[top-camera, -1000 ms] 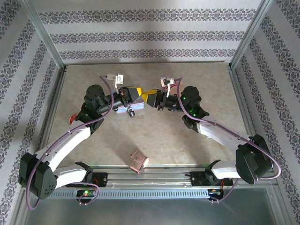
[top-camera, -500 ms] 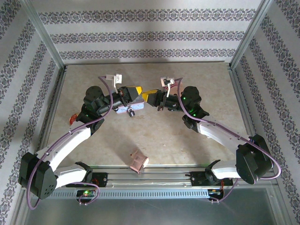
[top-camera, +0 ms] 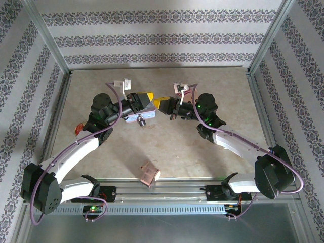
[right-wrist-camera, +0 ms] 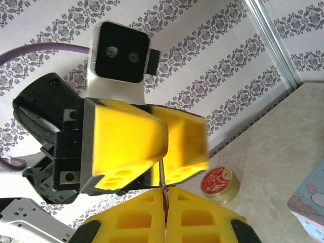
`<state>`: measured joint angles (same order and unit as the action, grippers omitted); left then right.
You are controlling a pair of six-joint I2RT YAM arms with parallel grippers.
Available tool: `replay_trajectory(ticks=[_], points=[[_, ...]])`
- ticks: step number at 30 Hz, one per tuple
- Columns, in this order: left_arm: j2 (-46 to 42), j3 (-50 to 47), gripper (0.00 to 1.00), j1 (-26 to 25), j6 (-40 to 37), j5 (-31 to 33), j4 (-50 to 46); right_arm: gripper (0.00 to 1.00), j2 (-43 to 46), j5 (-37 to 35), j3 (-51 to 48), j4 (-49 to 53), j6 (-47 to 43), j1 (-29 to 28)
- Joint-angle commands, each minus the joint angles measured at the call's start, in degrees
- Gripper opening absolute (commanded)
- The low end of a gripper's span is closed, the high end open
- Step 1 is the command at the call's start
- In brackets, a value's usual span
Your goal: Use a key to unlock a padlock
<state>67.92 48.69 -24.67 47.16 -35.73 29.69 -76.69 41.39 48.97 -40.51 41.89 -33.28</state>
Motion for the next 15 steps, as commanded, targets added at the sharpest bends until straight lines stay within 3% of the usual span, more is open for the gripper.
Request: replay_trajectory(ticks=[1,3,15], points=[[0.23,-0.47,0.68,1.17,0.98,2.20,0.28,0.00,0.32,-1.10,-0.19,1.52,-0.36,-0.65],[-0.38,-0.06,0.98,1.42,0.94,4.13,-2.77,0.00,0.46,-2.49,-0.19,4.86,-0.64,-0.40],[-6.13,0.29,0.99,1.38,-6.90,18.67,-21.17,0.00,3.17,-12.36,-5.15,19.92,-0.26,1.53]])
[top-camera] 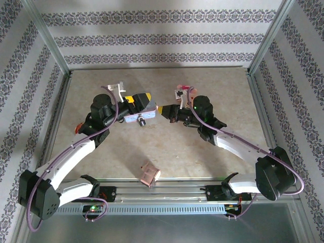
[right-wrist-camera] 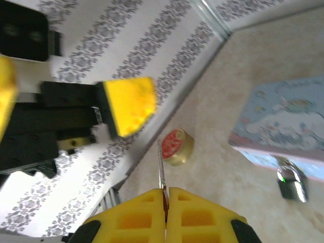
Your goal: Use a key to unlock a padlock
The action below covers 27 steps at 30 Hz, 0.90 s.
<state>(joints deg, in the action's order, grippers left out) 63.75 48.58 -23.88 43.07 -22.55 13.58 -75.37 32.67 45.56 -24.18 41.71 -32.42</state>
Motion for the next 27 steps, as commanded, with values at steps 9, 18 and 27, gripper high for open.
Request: replay_trajectory(ticks=[9,18,27], points=[[-3.52,-2.56,0.99,-11.85,-9.74,31.09,-15.39,0.00,5.60,-11.86,-6.43,14.65,0.70,0.98],[6.83,-0.82,0.99,-16.20,-4.23,35.91,-27.61,0.00,6.83,-14.03,-10.48,18.03,3.02,1.23],[10.15,-5.39,0.99,-16.27,1.75,38.99,-26.18,0.00,6.40,-16.33,-11.98,19.26,4.57,1.17]])
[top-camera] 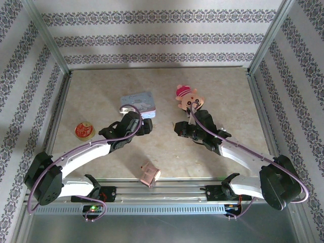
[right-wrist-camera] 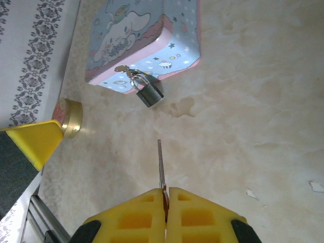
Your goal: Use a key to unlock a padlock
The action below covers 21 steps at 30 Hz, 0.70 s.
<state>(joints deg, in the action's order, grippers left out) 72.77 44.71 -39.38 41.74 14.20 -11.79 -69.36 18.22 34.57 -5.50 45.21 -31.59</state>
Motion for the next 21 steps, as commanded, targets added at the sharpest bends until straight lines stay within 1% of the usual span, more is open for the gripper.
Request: replay_trajectory(ticks=[1,6,10,14,18,21], points=[[1.83,-1.80,0.99,-0.79,3.38,2.30,-0.33,0.00,0.22,-1.87,-0.99,0.63,1.18,0.37],[7.19,-0.69,0.99,-0.80,2.30,4.11,1.04,0.00,-1.23,-2.72,-0.22,1.50,1.21,0.24],[13.69,3.44,0.99,-0.78,-0.86,6.52,0.88,0.00,-2.24,-3.92,0.24,1.81,1.44,0.13],[18.67,6.28,0.99,-0.70,-2.10,9.69,1.74,0.00,-2.54,-4.72,0.11,1.72,1.80,0.04],[22.60,8.89,1.00,-0.40,-2.80,10.94,2.28,0.00,-2.05,-5.88,-0.42,1.72,1.80,-0.05],[25.02,10.44,0.98,0.33,-2.97,10.39,2.75,0.00,-1.35,-6.64,-0.88,1.54,1.89,-0.05]])
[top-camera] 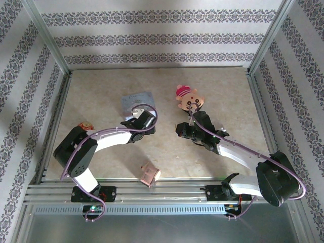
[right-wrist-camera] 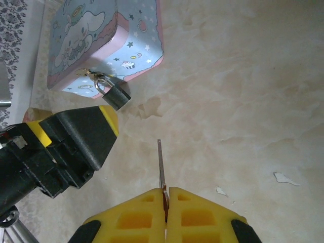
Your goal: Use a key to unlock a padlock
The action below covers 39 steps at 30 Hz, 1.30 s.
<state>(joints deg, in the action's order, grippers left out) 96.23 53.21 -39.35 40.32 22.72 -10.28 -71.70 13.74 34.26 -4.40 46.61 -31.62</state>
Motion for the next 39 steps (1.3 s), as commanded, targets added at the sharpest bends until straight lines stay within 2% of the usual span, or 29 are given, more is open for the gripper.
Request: replay_trajectory(ticks=[1,7,20,26,28,34,39], points=[[2.21,2.28,0.97,0.55,-1.56,1.61,1.62,0.00,1.24,-2.37,-0.72,0.36,0.41,-0.02],[6.14,4.24,0.91,2.12,-1.39,1.13,2.94,0.00,2.44,-3.19,-1.46,0.10,0.66,0.15],[12.09,8.37,0.66,5.07,-3.13,0.98,4.95,0.00,1.42,-2.93,-1.38,-0.25,0.50,0.24],[13.81,9.01,0.65,5.25,-2.87,1.78,5.83,0.00,0.61,-2.50,-0.95,-0.81,0.50,0.24],[14.27,8.88,0.61,5.25,-2.87,2.23,6.51,0.00,0.35,-2.23,-0.86,-1.11,0.54,0.24],[14.73,5.90,0.55,5.30,-3.22,4.59,13.35,0.00,0.02,-1.97,-0.73,-1.46,0.49,0.24],[14.97,3.49,0.54,5.27,-3.92,5.18,19.43,0.00,-0.36,-1.70,-0.60,-1.75,0.48,0.24]])
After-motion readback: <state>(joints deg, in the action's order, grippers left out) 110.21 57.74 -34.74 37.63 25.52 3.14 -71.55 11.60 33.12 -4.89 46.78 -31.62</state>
